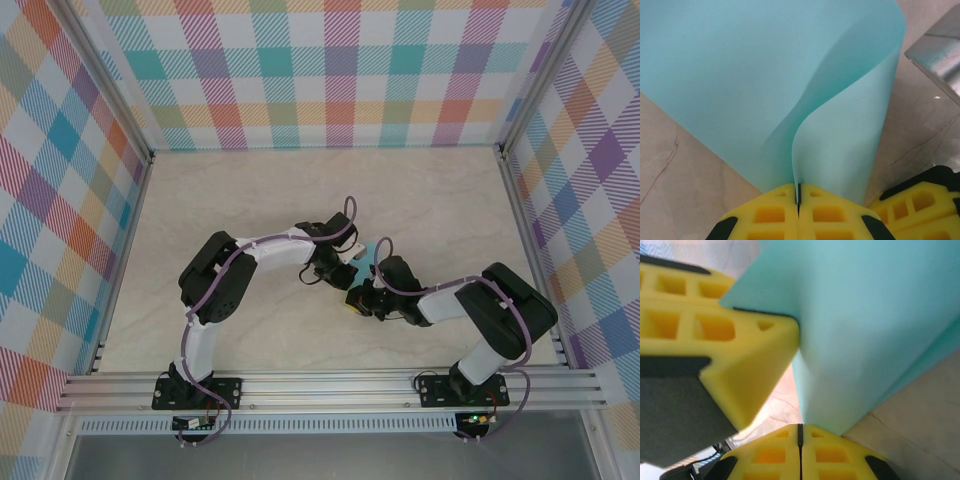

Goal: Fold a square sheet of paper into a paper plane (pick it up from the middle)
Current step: Third fold the triangle at the center of the table.

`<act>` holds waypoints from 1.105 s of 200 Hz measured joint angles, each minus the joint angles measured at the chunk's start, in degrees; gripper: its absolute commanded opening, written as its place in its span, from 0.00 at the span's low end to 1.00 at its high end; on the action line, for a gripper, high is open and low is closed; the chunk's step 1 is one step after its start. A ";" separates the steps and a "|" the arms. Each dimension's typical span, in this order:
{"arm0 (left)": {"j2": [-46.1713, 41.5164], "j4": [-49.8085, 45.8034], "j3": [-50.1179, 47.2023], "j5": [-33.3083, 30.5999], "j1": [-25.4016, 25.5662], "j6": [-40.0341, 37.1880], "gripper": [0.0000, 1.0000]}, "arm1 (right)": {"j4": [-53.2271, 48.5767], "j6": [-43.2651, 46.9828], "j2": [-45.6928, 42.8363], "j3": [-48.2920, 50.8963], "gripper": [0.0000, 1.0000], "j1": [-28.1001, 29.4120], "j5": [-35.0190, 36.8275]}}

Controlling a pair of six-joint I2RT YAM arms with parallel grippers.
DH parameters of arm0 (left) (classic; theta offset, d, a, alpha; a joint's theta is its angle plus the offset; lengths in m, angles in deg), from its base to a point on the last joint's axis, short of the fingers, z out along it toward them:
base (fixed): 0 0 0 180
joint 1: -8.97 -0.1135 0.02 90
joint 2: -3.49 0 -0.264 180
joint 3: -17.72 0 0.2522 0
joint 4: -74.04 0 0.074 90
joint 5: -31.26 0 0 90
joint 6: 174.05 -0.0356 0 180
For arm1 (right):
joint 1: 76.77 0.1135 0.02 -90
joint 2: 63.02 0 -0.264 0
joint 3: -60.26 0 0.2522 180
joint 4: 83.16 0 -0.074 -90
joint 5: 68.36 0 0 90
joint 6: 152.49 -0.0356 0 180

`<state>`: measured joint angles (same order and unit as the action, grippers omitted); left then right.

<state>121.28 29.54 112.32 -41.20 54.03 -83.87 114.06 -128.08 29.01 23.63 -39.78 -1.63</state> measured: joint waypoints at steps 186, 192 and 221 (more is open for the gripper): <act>0.11 -0.15 0.15 -0.02 0.00 0.02 0.03 | -12.41 5.22 -3.93 -5.40 0.07 -10.38 -0.57; 0.15 -0.26 0.31 -0.02 0.00 0.02 0.03 | -12.13 5.25 -3.54 -5.55 0.07 -10.38 -0.90; 0.24 -0.46 0.42 -0.02 0.00 0.00 0.03 | -11.15 5.22 -0.98 -5.84 0.06 -10.38 -2.16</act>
<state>121.52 29.08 112.73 -41.22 54.03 -83.87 102.91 -122.85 28.03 17.79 -50.16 -3.79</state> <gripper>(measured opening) 0.046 0.066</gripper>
